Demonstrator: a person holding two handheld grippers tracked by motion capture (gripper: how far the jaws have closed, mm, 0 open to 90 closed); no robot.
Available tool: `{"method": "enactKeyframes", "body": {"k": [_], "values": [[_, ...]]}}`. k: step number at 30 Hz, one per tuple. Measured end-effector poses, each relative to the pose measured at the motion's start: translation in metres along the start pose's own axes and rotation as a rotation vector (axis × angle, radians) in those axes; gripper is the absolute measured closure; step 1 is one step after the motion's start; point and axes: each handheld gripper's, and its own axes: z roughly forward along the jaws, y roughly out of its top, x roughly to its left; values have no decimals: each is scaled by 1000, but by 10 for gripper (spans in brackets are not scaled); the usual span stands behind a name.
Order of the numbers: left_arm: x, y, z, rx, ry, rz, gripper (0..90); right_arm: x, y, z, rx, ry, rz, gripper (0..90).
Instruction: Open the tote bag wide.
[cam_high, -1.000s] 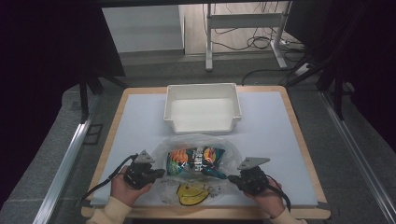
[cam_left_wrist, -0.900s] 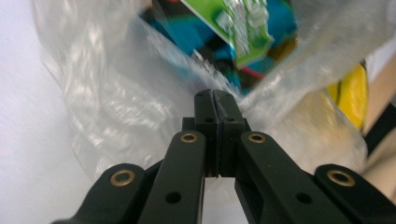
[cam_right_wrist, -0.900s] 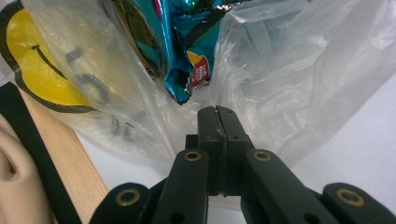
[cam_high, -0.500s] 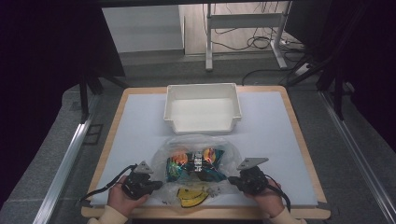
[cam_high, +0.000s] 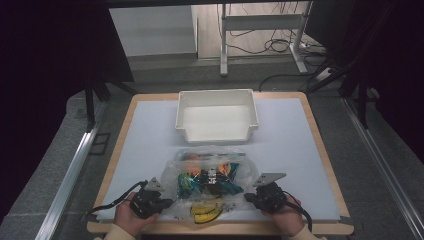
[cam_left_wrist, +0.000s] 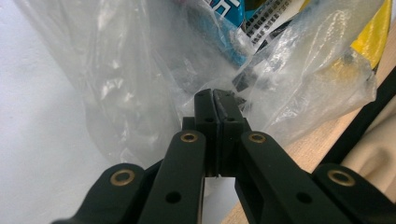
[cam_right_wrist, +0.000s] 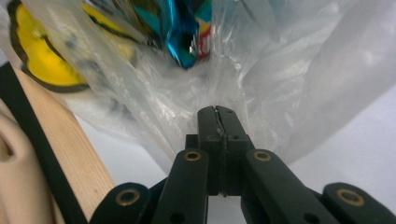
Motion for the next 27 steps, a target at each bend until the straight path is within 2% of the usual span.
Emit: {"method": "enactKeyframes", "body": {"k": [6, 11, 15, 19, 21, 24, 27], "values": [[0, 0, 0, -6, 1, -2, 900, 1, 1, -6, -28, -8, 1, 884], [0, 1, 0, -15, -1, -4, 900, 13, 11, -31, -143, 49, -2, 884], [1, 2, 0, -20, -6, -8, 900, 29, 28, -34, -208, 94, -33, 884], [1, 2, 0, -24, -8, -11, 900, 44, 50, -14, -203, 102, -89, 884], [1, 2, 0, -24, -8, -8, 900, 50, 57, 2, -171, 95, -103, 884], [1, 2, 0, -27, -8, -10, 900, 58, 62, 22, -132, 98, -123, 884], [1, 2, 0, -26, -8, -6, 900, 65, 61, 32, -107, 113, -135, 884]]}}
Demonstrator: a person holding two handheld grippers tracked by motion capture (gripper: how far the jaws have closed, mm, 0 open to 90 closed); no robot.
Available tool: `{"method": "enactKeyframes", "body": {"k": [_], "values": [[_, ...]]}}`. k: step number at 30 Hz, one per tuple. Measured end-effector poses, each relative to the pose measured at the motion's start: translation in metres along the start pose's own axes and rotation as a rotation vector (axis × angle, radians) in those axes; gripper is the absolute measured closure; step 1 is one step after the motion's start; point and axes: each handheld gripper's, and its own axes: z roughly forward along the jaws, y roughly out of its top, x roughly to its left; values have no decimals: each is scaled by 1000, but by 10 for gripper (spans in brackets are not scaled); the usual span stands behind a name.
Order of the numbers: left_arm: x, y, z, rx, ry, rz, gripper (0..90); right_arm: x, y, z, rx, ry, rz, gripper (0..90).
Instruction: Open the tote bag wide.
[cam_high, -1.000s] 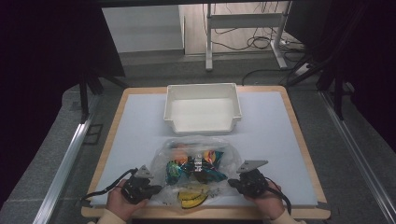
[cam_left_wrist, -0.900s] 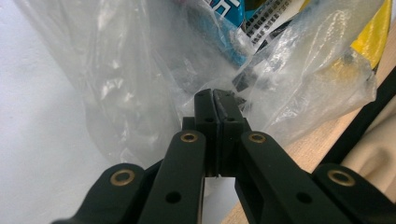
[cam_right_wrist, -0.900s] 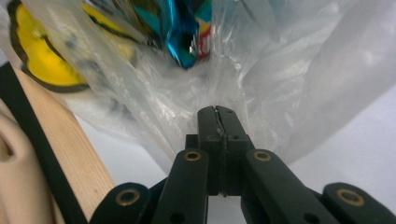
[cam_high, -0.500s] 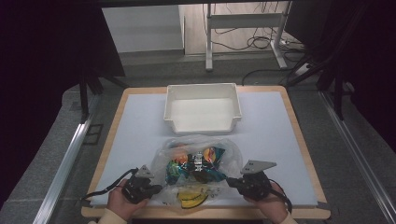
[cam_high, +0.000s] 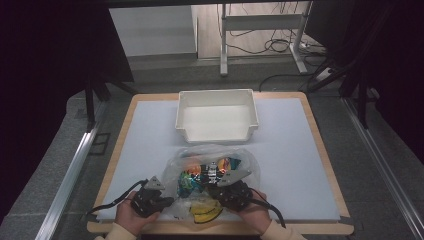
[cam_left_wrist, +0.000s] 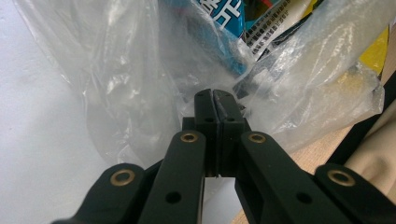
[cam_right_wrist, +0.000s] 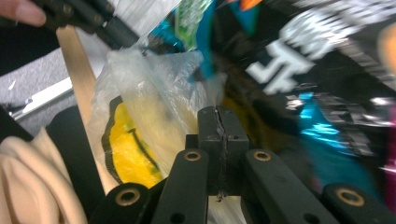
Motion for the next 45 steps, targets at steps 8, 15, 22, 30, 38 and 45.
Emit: {"method": "enactKeyframes", "body": {"k": [8, 15, 22, 30, 38, 45], "values": [[-1, 0, 0, 0, 2, -1, 900, 16, -20, 16, 71, 66, -16, 884], [0, -1, 1, 2, 3, -1, 900, 15, -31, 18, 75, 92, -3, 885], [-1, 1, -5, -37, -10, -5, 889, 13, -32, 18, 66, 100, -7, 885], [-20, 26, -37, -176, 15, 60, 898, 12, -30, 19, 70, 107, -4, 885], [3, 69, -21, -168, 99, 36, 900, 12, -31, 19, 68, 104, -9, 885], [33, 84, 1, -120, 183, -15, 900, 13, -32, 19, 64, 102, -20, 886]]}}
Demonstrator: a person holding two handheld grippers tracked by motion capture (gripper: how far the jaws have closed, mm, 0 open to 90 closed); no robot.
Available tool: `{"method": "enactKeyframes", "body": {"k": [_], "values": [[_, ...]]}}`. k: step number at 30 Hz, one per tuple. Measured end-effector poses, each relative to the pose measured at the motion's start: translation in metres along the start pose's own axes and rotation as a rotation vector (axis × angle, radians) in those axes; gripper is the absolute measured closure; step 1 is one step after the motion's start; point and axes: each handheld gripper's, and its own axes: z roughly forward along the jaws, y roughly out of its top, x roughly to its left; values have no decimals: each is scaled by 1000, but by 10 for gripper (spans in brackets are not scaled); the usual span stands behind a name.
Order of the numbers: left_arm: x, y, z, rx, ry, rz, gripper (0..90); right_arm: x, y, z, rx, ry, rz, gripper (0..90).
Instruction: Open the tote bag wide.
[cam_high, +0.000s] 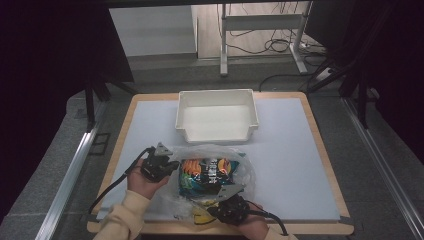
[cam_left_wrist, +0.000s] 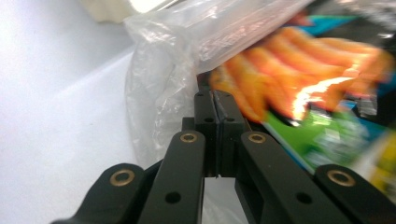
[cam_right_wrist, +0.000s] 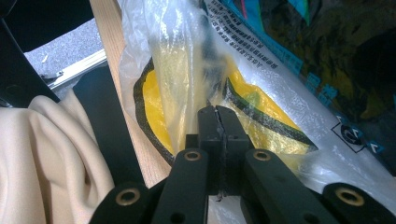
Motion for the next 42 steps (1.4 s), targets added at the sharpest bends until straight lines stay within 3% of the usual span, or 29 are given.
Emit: {"method": "enactKeyframes", "body": {"k": [12, 19, 25, 29, 32, 34, 39, 42], "values": [[29, 1, 36, 67, 20, -68, 900, 1, -1, 0, 0, 7, -8, 887], [34, -1, 50, 92, 10, -84, 900, 1, -1, 0, 0, 10, -15, 887], [34, -1, 48, 87, -2, -87, 900, 2, -1, -1, 3, 23, -14, 886], [34, -2, 47, 82, -6, -86, 900, 10, 9, -17, -60, 39, -29, 885], [34, -2, 47, 79, -6, -83, 900, 12, 22, -37, -125, 4, -48, 885], [33, -2, 47, 77, -5, -84, 900, 6, 32, -53, -168, -50, -47, 885], [32, -3, 45, 70, 3, -82, 900, -31, 46, -88, -232, -206, 24, 885], [32, -3, 45, 65, 2, -82, 900, -54, 45, -94, -214, -289, 58, 885]]}}
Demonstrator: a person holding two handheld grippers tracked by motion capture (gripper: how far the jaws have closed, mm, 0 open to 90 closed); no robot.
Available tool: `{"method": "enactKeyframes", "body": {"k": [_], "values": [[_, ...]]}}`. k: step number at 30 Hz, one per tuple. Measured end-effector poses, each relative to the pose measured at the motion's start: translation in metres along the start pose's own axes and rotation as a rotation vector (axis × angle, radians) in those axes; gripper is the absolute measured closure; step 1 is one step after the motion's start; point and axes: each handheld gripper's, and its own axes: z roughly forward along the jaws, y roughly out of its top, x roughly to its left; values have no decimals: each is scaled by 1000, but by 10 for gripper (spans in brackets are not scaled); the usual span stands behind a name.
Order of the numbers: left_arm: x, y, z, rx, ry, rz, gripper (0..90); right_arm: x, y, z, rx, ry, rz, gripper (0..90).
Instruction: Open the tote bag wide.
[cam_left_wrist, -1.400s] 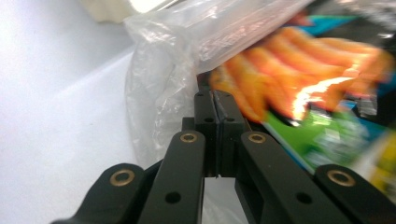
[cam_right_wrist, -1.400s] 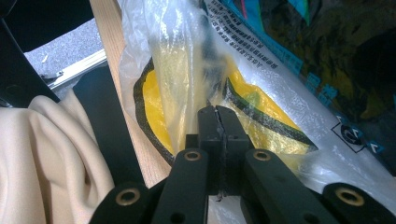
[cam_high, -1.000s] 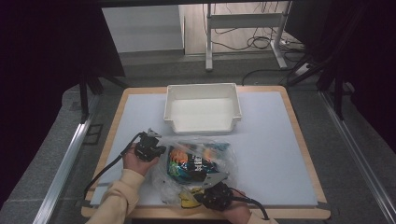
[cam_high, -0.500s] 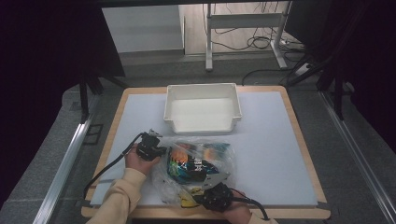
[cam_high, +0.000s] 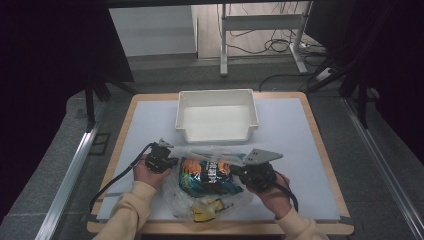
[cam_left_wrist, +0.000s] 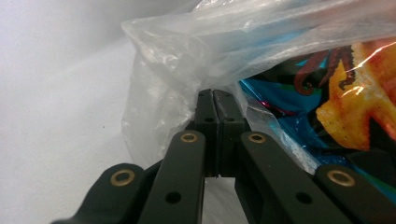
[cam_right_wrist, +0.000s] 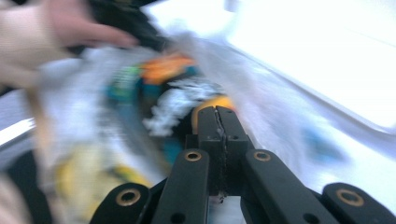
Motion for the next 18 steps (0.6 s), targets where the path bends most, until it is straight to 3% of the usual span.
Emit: {"method": "enactKeyframes", "body": {"k": [3, 6, 10, 12, 18], "values": [[0, 0, 0, -5, 3, -3, 900, -12, -6, 8, 56, -56, 6, 886], [-1, 0, -1, -9, 4, -3, 900, -23, -11, 14, 77, -107, 15, 886], [-1, 0, -1, -12, 7, -3, 900, -28, -13, 19, 93, -92, 35, 886], [-1, -1, -1, -15, 8, -2, 900, -32, -14, 22, 103, -114, 34, 886], [-2, -1, -1, -26, 8, 0, 900, -58, -24, 35, 108, -141, 120, 886]]}}
